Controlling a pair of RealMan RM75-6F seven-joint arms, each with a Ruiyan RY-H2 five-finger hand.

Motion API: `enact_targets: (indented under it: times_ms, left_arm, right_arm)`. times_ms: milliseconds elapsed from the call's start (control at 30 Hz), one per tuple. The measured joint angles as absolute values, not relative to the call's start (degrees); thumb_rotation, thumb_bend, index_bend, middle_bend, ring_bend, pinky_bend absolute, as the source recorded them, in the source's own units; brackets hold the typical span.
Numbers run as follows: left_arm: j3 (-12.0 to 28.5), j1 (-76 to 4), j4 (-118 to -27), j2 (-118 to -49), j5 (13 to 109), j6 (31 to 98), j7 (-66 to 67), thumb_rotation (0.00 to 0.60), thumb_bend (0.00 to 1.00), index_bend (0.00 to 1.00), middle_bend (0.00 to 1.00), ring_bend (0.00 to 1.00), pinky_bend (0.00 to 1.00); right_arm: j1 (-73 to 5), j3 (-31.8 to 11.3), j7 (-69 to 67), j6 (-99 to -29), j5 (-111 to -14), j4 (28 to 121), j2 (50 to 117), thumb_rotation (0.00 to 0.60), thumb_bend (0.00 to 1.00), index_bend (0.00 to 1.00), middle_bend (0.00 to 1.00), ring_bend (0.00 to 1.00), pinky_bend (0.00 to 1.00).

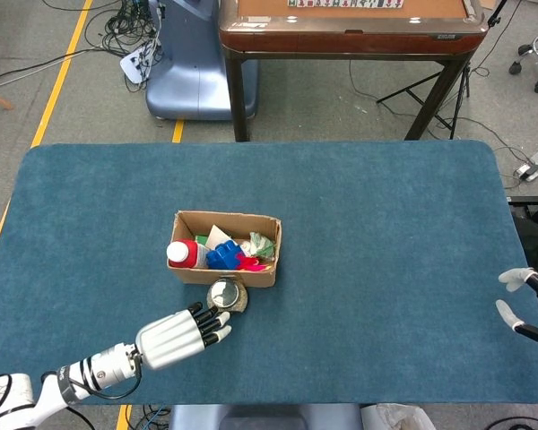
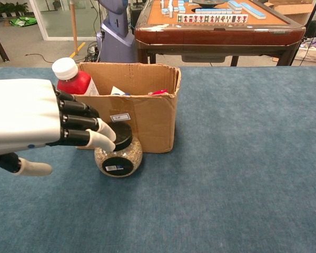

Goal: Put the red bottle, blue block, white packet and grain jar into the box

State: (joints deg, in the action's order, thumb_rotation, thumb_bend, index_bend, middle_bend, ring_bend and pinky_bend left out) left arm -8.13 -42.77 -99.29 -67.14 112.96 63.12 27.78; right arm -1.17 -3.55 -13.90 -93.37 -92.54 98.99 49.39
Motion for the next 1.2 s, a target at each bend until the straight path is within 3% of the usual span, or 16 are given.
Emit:
enact_targets:
  times_ms: [800,1200]
  left_arm:
    - [-4.3,-49.4,-85.5,-76.0,115.6,61.2,15.0,0.6,0.17,0.14,0.19,0.18,0.44]
    - [-2.6,-51.4,-82.7,-77.7,112.7,57.5,17.6,0.6,0.17,0.15,0.17,0.14,0.33]
  right_arm:
    - [-0.9,-4.2,-15.3,-93.8,-91.4,98.6,48.9,0.6,0.29,0.45,0.53,0.43,0.58]
    - [-0.5,-4.4,-16.1,-94.5,-91.6,98.7,48.4,0.6,0.29,0.45,0.53,0.43,0.58]
